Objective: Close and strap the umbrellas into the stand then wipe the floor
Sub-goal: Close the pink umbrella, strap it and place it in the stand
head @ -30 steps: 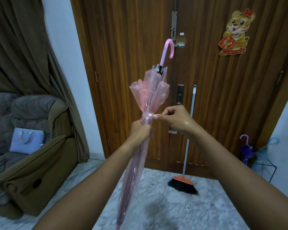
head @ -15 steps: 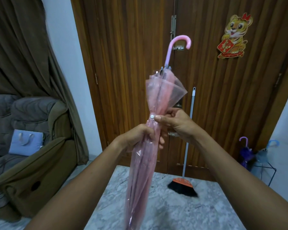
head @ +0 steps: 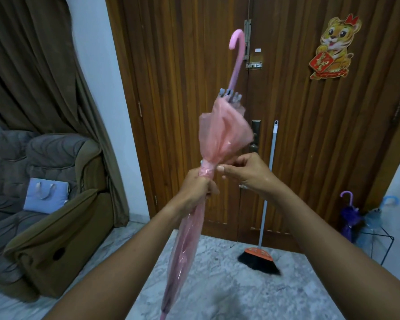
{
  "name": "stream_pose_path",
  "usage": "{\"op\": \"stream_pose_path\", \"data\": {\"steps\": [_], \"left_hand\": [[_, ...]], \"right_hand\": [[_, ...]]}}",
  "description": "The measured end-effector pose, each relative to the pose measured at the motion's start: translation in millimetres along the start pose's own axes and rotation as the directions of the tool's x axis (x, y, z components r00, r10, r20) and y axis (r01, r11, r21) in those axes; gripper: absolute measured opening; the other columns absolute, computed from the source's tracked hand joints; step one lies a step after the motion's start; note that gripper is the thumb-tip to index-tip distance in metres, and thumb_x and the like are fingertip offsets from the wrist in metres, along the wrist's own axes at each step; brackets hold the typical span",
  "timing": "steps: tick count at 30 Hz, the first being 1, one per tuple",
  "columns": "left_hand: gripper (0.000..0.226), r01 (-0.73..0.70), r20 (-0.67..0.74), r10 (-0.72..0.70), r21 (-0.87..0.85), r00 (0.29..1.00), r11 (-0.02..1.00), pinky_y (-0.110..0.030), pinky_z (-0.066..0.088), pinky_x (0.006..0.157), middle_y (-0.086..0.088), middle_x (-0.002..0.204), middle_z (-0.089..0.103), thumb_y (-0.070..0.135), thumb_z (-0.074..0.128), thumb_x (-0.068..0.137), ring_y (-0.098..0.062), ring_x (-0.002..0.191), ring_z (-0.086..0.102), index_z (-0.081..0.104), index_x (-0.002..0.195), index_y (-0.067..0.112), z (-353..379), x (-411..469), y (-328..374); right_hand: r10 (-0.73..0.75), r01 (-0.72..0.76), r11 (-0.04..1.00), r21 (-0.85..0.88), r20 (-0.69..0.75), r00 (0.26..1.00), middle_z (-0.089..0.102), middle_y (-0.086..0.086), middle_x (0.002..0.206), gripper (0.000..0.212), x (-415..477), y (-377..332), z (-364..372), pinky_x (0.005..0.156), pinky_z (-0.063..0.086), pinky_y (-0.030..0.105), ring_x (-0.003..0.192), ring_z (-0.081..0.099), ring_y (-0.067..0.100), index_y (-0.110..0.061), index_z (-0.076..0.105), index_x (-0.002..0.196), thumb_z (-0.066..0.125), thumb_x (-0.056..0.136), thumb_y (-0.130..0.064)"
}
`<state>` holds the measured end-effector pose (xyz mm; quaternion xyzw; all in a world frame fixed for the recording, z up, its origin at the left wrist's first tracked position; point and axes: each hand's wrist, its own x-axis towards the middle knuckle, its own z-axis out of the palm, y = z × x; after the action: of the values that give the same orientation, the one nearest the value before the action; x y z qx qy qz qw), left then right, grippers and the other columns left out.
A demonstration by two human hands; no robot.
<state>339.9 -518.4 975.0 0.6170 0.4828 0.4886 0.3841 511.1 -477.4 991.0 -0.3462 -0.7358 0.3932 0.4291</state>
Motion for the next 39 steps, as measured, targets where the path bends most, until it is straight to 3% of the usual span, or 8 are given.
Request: {"op": "stream_pose_path", "data": {"steps": [9,13,16,21,26,31,36,39], "left_hand": [[0.019,0.377,0.590,-0.051,-0.446,0.806,0.812,-0.027,0.045,0.056,-0.005,0.055,0.046,-0.002,0.051,0.050,-0.018,0.049,0.048,0.051,0.066,0.008,-12,2,11],[0.025,0.150,0.364,-0.075,-0.183,0.928,0.972,-0.038,0.053,0.085,-0.011,0.092,0.067,0.008,0.062,0.082,-0.026,0.089,0.067,0.063,0.106,0.004,-19,7,4],[0.036,0.064,0.044,-0.063,-0.028,0.997,0.998,-0.032,0.052,0.084,-0.003,0.110,0.069,0.017,0.070,0.087,-0.016,0.103,0.068,0.057,0.121,0.016,-3,4,-5],[0.045,0.003,-0.188,0.001,0.023,0.982,1.000,-0.040,0.056,0.089,0.004,0.108,0.062,0.012,0.060,0.086,-0.011,0.100,0.064,0.040,0.123,0.026,20,3,-15],[0.021,-0.034,-0.204,0.043,0.044,0.978,0.998,-0.045,0.050,0.071,-0.015,0.100,0.055,0.012,0.053,0.089,-0.020,0.083,0.055,0.047,0.109,0.016,12,10,-16],[0.077,0.010,-0.018,-0.012,-0.114,1.000,0.993,-0.042,0.052,0.082,-0.012,0.119,0.056,0.015,0.050,0.070,-0.029,0.100,0.058,0.038,0.146,0.014,6,13,-16],[0.028,0.099,0.201,-0.012,-0.431,0.980,0.897,-0.028,0.033,0.054,-0.006,0.069,0.039,0.030,0.048,0.080,-0.016,0.059,0.039,0.055,0.097,0.010,0,7,-14],[0.052,0.146,0.259,-0.028,-0.449,0.966,0.881,-0.028,0.034,0.052,-0.007,0.064,0.038,0.055,0.045,0.094,-0.015,0.052,0.040,0.061,0.104,0.007,0,8,-11]], "right_hand": [[-0.068,-0.031,0.875,0.483,0.186,0.980,0.060,0.027,0.114,0.033,1,-2,4,0.107,0.043,0.051,0.114,0.057,0.038,0.008,0.061,0.118,0.067,0.091,-0.008],[-0.080,0.094,0.978,0.187,-0.082,0.993,0.072,0.019,0.099,0.027,7,-12,11,0.085,0.060,0.035,0.093,0.071,0.025,0.008,0.067,0.100,0.076,0.086,-0.014],[-0.108,0.102,0.994,-0.034,-0.298,0.948,0.072,0.016,0.080,0.022,12,-7,20,0.076,0.061,0.049,0.080,0.072,0.032,-0.002,0.068,0.078,0.081,0.081,-0.019],[-0.063,0.033,0.993,-0.116,-0.264,0.962,0.075,0.001,0.073,0.019,11,-10,32,0.070,0.064,0.043,0.074,0.075,0.018,-0.019,0.075,0.069,0.085,0.075,-0.034],[-0.008,0.015,0.999,0.029,-0.228,0.974,0.078,-0.003,0.088,0.015,7,-5,23,0.079,0.051,0.018,0.093,0.071,0.002,-0.019,0.081,0.088,0.079,0.083,-0.032],[0.074,-0.029,0.983,0.183,-0.243,0.967,0.079,-0.004,0.094,0.019,-4,-1,21,0.080,0.043,0.018,0.095,0.070,-0.003,-0.012,0.080,0.095,0.076,0.086,-0.029],[0.132,-0.079,0.963,0.257,-0.193,0.972,0.078,0.000,0.102,0.024,-8,-5,16,0.074,0.042,0.017,0.095,0.070,-0.001,-0.007,0.077,0.101,0.074,0.088,-0.027],[0.170,-0.091,0.942,0.322,-0.228,0.959,0.078,0.004,0.102,0.020,-9,-9,16,0.065,0.046,0.010,0.088,0.072,0.000,-0.007,0.077,0.099,0.076,0.086,-0.022]]}}
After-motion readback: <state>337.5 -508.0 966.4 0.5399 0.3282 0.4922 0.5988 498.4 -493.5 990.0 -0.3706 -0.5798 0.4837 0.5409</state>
